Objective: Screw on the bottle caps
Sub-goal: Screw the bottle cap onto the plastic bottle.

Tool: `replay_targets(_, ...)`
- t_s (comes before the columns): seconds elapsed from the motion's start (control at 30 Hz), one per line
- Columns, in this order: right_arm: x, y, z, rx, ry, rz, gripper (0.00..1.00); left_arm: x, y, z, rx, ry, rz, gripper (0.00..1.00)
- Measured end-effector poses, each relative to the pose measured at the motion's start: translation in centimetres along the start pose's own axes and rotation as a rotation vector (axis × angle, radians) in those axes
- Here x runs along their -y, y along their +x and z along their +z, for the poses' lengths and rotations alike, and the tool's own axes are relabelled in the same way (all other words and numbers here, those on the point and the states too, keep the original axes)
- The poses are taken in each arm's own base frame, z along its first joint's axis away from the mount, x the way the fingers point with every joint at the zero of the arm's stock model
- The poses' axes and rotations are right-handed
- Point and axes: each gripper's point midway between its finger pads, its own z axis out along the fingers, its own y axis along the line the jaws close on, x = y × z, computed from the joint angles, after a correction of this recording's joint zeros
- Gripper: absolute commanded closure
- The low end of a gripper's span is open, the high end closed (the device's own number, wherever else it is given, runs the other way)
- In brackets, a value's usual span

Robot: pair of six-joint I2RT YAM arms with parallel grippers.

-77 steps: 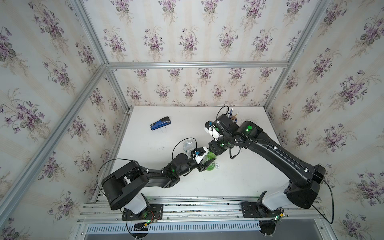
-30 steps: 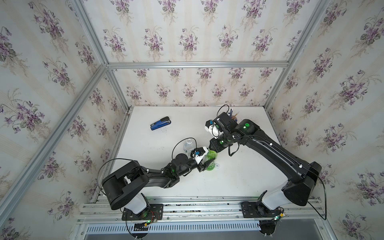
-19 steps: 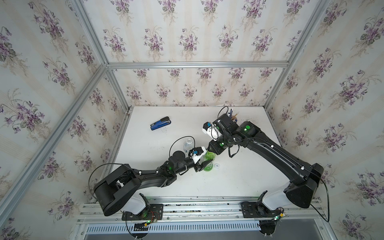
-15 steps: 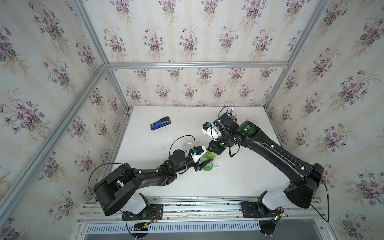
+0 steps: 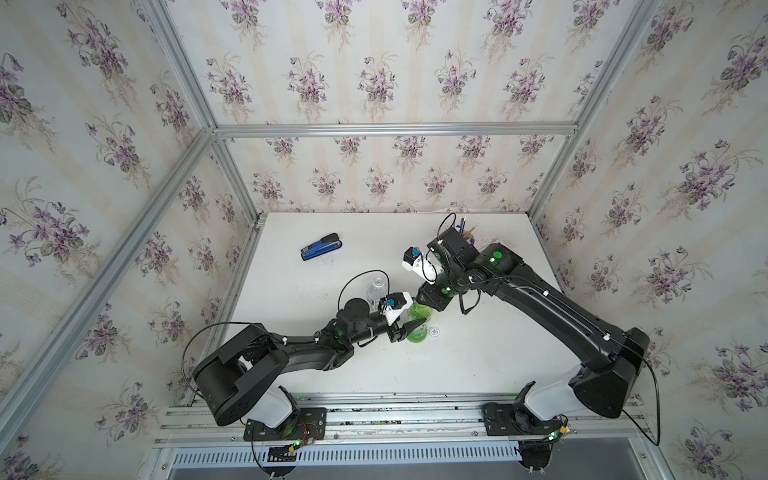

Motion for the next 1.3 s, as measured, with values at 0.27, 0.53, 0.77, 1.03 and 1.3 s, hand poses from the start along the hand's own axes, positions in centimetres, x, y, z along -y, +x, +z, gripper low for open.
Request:
replay_targets(0.27, 0.3, 0.0, 0.0, 0.006, 0.02, 0.065, 0.88, 0.1, 0.0, 0.2, -0.002, -0.022, -0.003, 0.35)
replay_targets(0.53, 0.6, 0.4, 0.0, 0.069, 0.109, 0.274, 0.88, 0.2, -0.1, 0.6, -0.002, -0.117, -0.013, 0.35)
replay_targets(0.77, 0.9, 0.5, 0.2, 0.161, 0.2, 0.502, 0.78, 0.1, -0.1, 0.8, -0.005, -0.204, -0.007, 0.35)
replay_targets(1.03, 0.3, -0.9, -1.4, 0.254, 0.153, 0.628, 0.53, -0.1, 0.0, 0.9, -0.002, -0.226, -0.002, 0.35)
replay_targets(1.3, 1.4, -2.0, -3.8, 0.276, 0.142, 0.509, 0.5, -0.3, 0.0, 0.9, -0.003, -0.201, -0.004, 0.35)
